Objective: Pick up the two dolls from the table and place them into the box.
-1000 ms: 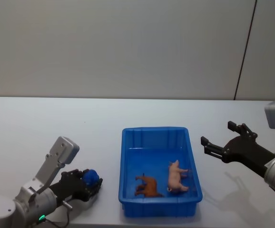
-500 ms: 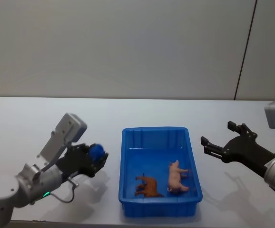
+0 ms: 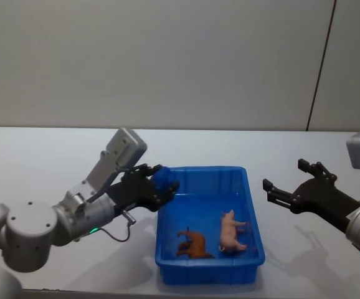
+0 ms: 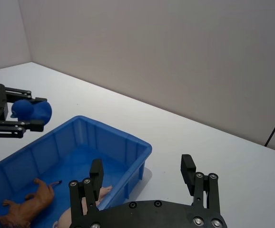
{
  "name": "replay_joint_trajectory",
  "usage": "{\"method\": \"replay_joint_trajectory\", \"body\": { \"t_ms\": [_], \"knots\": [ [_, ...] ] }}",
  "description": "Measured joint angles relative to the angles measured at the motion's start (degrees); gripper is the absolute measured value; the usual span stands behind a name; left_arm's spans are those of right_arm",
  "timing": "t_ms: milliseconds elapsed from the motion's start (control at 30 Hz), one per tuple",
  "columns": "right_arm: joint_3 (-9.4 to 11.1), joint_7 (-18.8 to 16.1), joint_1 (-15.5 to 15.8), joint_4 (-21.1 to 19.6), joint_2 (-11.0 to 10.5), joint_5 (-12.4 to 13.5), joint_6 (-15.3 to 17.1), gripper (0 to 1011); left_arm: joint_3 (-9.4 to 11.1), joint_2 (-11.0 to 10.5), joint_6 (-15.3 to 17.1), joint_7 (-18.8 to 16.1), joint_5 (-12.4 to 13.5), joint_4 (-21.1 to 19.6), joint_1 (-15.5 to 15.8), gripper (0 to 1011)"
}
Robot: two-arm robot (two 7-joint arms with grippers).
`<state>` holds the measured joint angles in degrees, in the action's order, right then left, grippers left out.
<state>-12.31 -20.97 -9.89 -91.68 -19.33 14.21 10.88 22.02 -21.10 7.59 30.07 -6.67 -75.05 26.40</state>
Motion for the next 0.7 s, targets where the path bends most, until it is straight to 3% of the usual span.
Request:
{"method": "replay_joint_trajectory", "body": {
  "t_ms": [100, 433, 567, 700],
  "knots": [
    [0.00, 0.00, 0.00, 0.00, 0.00, 0.00, 0.00, 1001, 0.52, 1.10, -0.87, 0.96, 0.30, 1.53, 1.21, 629],
    [0.00, 0.00, 0.00, 0.00, 0.00, 0.00, 0.00, 1001, 1.95, 4.08, -3.55, 4.14, 1.03, 6.14, 4.68, 929],
    [0.00, 0.00, 0.00, 0.00, 0.00, 0.00, 0.00, 1001, 2.22, 4.58, -4.17, 4.70, 1.16, 6.76, 5.26, 1001],
    [0.00, 0.00, 0.00, 0.00, 0.00, 0.00, 0.00, 1001, 2.41, 4.78, -4.68, 4.79, 1.19, 6.82, 5.44, 1001]
  ]
}}
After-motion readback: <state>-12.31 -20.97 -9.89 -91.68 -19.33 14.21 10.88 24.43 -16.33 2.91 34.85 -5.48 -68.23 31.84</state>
